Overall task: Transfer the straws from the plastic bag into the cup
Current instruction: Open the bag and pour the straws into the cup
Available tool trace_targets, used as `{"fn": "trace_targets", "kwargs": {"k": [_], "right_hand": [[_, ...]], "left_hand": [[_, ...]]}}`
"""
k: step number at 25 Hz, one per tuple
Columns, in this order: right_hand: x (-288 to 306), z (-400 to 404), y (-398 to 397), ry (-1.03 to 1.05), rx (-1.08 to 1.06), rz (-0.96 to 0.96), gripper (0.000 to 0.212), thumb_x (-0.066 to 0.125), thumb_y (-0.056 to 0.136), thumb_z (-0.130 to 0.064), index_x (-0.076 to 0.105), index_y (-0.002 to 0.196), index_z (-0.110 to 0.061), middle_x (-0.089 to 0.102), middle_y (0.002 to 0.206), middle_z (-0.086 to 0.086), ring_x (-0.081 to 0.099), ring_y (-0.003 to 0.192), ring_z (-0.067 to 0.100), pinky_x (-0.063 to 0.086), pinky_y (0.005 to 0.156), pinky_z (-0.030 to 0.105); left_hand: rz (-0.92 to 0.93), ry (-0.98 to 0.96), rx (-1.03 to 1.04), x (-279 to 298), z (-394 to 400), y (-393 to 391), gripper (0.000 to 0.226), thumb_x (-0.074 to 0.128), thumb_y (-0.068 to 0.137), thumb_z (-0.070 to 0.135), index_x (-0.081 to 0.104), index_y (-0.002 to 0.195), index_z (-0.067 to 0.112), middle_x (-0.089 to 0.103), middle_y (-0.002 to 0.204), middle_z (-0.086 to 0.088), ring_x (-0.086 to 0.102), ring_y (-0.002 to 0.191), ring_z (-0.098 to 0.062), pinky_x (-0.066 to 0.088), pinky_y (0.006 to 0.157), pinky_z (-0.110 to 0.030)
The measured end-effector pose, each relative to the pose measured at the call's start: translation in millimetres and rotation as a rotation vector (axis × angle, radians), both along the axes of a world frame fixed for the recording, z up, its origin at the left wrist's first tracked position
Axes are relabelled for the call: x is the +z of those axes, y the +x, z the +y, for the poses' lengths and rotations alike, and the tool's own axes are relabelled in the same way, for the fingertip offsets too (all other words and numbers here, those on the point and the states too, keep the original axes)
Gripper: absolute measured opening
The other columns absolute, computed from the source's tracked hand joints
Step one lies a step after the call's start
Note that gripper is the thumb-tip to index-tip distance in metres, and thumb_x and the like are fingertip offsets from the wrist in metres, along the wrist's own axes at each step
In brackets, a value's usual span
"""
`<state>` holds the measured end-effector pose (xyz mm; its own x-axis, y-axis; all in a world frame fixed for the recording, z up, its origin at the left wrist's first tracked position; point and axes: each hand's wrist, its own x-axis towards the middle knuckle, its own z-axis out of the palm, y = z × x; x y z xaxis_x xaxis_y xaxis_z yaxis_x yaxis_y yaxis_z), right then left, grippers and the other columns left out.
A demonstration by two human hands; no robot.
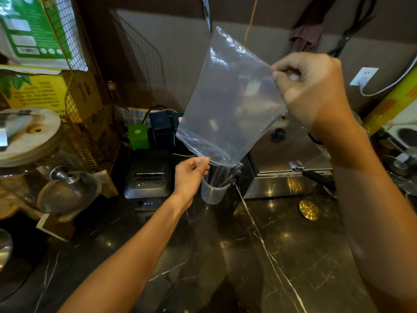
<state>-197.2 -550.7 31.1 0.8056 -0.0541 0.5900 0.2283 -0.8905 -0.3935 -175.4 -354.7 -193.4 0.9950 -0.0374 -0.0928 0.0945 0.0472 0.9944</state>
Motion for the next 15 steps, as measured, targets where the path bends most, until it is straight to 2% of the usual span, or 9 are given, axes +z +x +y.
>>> {"fn": "trace_targets", "kwargs": {"k": [2,4,7,9,12,15], "right_hand": [[5,-1,-5,0.006,0.006,-0.021,0.021,0.060,0.096,-0.017,0.078,0.105,-0.012,0.070,0.093,-0.002,0.060,0.085,0.006,0.048,0.074,0.015],[11,-2,-10,0.003,0.008,-0.060,0.021,0.060,0.096,-0.016,0.078,0.105,-0.011,0.068,0.093,-0.004,0.058,0.085,0.001,0.047,0.074,0.013],[18,-4,-20,-0.002,0.012,-0.100,0.022,0.058,0.097,-0.016,0.077,0.107,-0.009,0.068,0.097,-0.003,0.062,0.091,0.006,0.056,0.082,0.027],[19,-6,-22,-0.003,0.009,-0.114,0.022,0.059,0.097,-0.017,0.077,0.106,-0.009,0.069,0.097,-0.002,0.064,0.093,0.011,0.056,0.083,0.030],[10,-9,-20,-0.056,-0.025,-0.032,0.022,0.059,0.095,-0.017,0.078,0.105,-0.011,0.074,0.096,0.004,0.068,0.093,0.019,0.056,0.084,0.037],[-1,-11,-21,-0.018,-0.046,0.030,0.021,0.060,0.094,-0.019,0.078,0.103,-0.014,0.075,0.095,0.005,0.069,0.092,0.021,0.057,0.083,0.040]], "left_hand": [[-0.033,-0.009,0.003,7,0,1,0.021,0.064,0.100,0.017,0.073,0.096,-0.002,0.067,0.084,-0.008,0.061,0.073,-0.008,0.051,0.063,-0.008],[-0.072,-0.033,0.006,14,0,1,0.022,0.062,0.100,0.014,0.071,0.102,-0.006,0.065,0.084,-0.008,0.060,0.071,-0.005,0.051,0.064,-0.009],[-0.114,-0.070,0.010,23,0,1,0.022,0.061,0.101,0.013,0.070,0.105,-0.007,0.065,0.083,-0.007,0.060,0.065,0.001,0.051,0.063,-0.009],[-0.107,-0.078,0.001,24,-2,1,0.020,0.062,0.101,0.013,0.070,0.104,-0.005,0.065,0.082,-0.005,0.061,0.064,0.004,0.051,0.063,-0.009],[-0.022,-0.004,-0.051,15,-6,1,0.017,0.064,0.100,0.015,0.073,0.096,0.001,0.067,0.078,0.000,0.062,0.067,-0.002,0.051,0.061,-0.012],[0.035,0.040,-0.071,7,-7,0,0.017,0.064,0.099,0.016,0.073,0.092,0.003,0.067,0.079,-0.001,0.061,0.071,-0.008,0.052,0.059,-0.010]]}}
